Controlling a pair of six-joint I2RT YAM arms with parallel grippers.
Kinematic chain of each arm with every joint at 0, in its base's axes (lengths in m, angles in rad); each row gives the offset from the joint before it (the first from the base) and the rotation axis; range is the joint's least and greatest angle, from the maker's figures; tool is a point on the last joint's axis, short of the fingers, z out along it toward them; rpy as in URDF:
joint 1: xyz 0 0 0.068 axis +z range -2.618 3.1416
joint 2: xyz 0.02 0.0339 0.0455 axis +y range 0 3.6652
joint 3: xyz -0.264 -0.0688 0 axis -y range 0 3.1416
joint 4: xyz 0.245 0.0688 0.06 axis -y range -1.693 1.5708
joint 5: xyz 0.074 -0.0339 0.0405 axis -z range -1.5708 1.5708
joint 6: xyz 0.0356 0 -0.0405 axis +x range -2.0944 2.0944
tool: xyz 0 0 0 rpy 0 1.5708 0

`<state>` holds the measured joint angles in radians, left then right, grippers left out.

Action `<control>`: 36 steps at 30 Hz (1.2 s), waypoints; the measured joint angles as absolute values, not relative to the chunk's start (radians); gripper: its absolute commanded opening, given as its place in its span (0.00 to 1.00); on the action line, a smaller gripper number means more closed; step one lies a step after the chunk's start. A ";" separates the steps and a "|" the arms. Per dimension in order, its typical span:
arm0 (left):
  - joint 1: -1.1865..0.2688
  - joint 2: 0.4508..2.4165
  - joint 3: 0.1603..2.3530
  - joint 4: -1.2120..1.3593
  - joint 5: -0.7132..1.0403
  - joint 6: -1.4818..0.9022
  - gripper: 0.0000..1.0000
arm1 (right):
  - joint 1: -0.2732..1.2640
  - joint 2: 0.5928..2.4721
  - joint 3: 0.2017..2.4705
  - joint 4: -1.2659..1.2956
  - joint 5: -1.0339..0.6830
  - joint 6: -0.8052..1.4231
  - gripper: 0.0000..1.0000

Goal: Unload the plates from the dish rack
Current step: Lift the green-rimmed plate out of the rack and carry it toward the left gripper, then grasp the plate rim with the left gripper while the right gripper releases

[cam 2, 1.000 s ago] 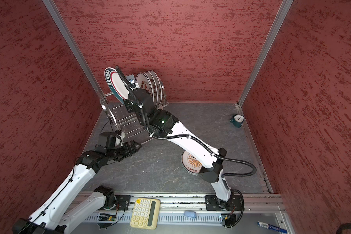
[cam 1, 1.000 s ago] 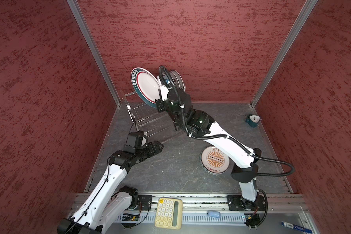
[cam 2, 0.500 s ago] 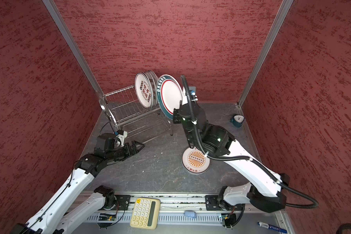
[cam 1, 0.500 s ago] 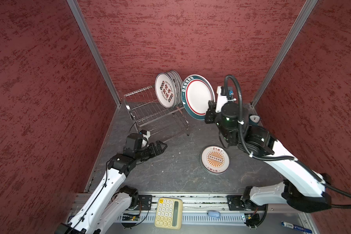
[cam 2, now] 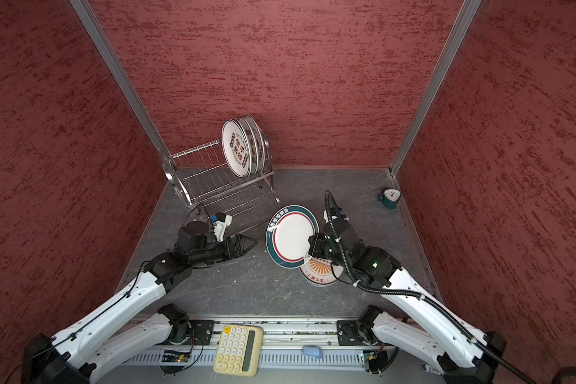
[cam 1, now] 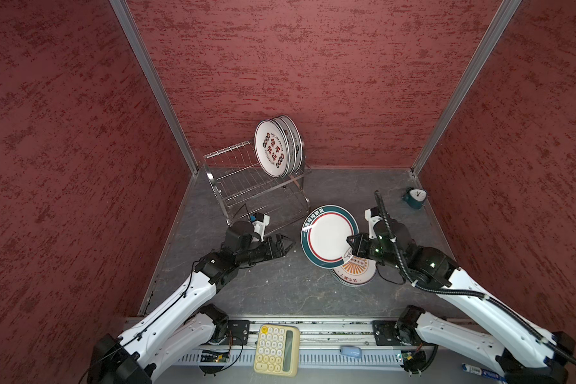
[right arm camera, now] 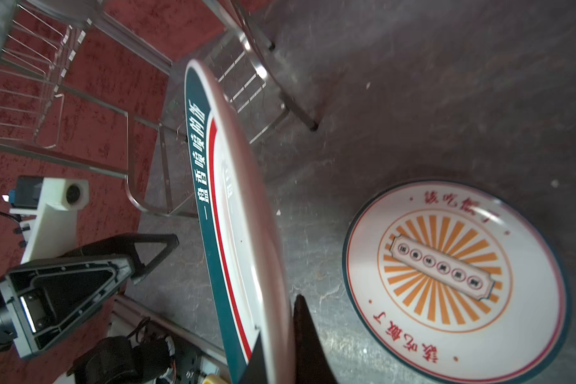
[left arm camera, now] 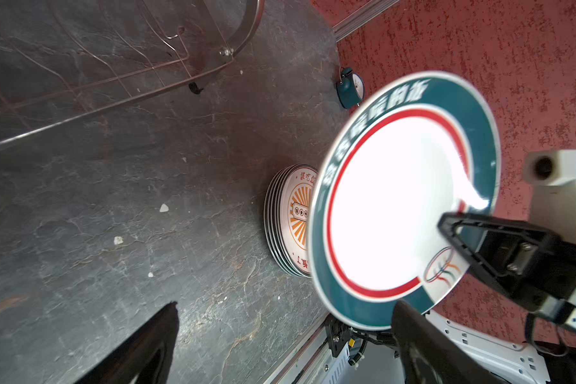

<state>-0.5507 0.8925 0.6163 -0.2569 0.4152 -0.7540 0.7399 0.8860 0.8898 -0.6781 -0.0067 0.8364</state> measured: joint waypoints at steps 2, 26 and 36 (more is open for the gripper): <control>-0.553 0.912 0.607 -0.216 0.421 -0.766 0.94 | 0.726 0.886 0.838 -0.628 -0.084 0.867 0.00; -0.515 0.989 0.544 -0.006 0.530 -0.847 0.00 | 0.633 1.041 0.624 -0.136 -0.495 1.062 0.31; -0.455 0.969 0.455 -0.083 0.572 -0.839 0.00 | 0.615 1.103 0.714 -0.276 -0.434 0.976 0.70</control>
